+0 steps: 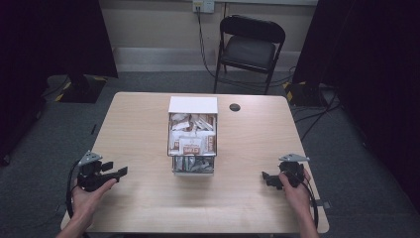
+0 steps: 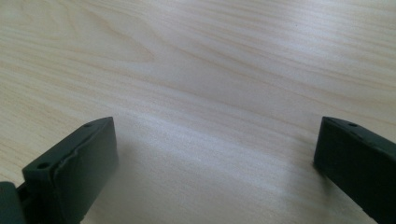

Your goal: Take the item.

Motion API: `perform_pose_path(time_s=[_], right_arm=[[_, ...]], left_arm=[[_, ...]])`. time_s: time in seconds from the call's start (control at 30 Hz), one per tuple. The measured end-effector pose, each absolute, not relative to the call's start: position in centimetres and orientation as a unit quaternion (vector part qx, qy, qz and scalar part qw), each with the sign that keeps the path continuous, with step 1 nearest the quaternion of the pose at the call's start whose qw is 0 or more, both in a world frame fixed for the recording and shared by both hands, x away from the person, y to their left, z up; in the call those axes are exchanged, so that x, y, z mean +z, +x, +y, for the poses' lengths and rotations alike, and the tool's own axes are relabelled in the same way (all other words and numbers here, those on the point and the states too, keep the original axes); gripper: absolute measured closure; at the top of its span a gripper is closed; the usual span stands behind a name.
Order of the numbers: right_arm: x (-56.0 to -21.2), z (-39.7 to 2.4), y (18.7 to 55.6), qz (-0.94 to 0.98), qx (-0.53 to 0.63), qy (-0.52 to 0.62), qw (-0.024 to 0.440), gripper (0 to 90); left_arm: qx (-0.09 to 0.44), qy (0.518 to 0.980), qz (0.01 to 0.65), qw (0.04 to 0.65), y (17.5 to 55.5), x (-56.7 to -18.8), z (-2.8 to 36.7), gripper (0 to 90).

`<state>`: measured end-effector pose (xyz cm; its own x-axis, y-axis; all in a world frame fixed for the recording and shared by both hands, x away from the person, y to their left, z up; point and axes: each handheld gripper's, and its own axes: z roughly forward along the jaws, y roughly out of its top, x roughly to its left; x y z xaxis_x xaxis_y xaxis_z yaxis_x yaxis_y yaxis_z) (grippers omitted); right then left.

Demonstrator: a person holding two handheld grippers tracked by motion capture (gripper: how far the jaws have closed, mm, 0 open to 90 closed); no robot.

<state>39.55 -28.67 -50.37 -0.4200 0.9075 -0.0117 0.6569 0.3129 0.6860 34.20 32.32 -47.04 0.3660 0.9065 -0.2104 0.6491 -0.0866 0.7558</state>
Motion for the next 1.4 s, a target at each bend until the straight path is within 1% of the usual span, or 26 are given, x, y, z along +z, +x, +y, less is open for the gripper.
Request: perform_pose_path(time_s=[0.03,0.27,0.37,0.4,0.57,0.73,0.77,0.8,0.87,1.0,1.17,1.33,1.4], right_arm=[[-50.4,-28.7,39.6,0.784,0.308,0.499,0.204,0.0],[-50.4,-28.7,39.6,0.784,0.308,0.499,0.204,0.0],[-50.4,-28.7,39.6,0.784,0.308,0.499,0.204,0.0],[-50.4,-28.7,39.6,0.784,0.308,0.499,0.204,0.0],[-50.4,-28.7,39.6,0.784,0.308,0.499,0.203,0.0],[-50.4,-28.7,39.6,0.784,0.308,0.499,0.203,0.0],[-50.4,-28.7,39.6,0.784,0.308,0.499,0.203,0.0],[-50.4,-28.7,39.6,0.784,0.308,0.499,0.203,0.0],[-50.4,-28.7,39.6,0.784,0.308,0.499,0.203,0.0],[-50.4,-28.7,39.6,0.784,0.308,0.499,0.203,0.0],[-50.4,-28.7,39.6,0.784,0.308,0.499,0.203,0.0],[-50.4,-28.7,39.6,0.784,0.308,0.499,0.203,0.0],[-50.4,-28.7,39.6,0.784,0.308,0.499,0.203,0.0]], left_arm=[[0.16,0.723,0.534,0.407,34.0,-46.9,31.9,36.6],[0.166,0.737,0.509,0.412,33.6,-46.1,31.0,35.6],[0.155,0.739,0.504,0.419,33.7,-46.0,30.8,36.7],[0.144,0.741,0.5,0.424,33.8,-45.7,30.7,36.7],[0.134,0.743,0.491,0.435,34.1,-44.9,30.3,37.1],[0.141,0.753,0.472,0.436,34.1,-44.0,30.0,37.1],[0.143,0.756,0.466,0.436,34.1,-43.8,29.9,37.5],[0.143,0.758,0.461,0.439,34.1,-43.7,29.8,40.1],[0.14,0.761,0.454,0.442,34.1,-43.3,29.6,40.7],[0.132,0.753,0.447,0.465,34.3,-42.2,29.6,39.3],[0.13,0.749,0.431,0.486,35.0,-40.8,29.7,40.5],[0.144,0.754,0.422,0.483,35.3,-39.9,29.4,41.2],[0.136,0.754,0.417,0.489,35.5,-39.6,29.3,41.2]])
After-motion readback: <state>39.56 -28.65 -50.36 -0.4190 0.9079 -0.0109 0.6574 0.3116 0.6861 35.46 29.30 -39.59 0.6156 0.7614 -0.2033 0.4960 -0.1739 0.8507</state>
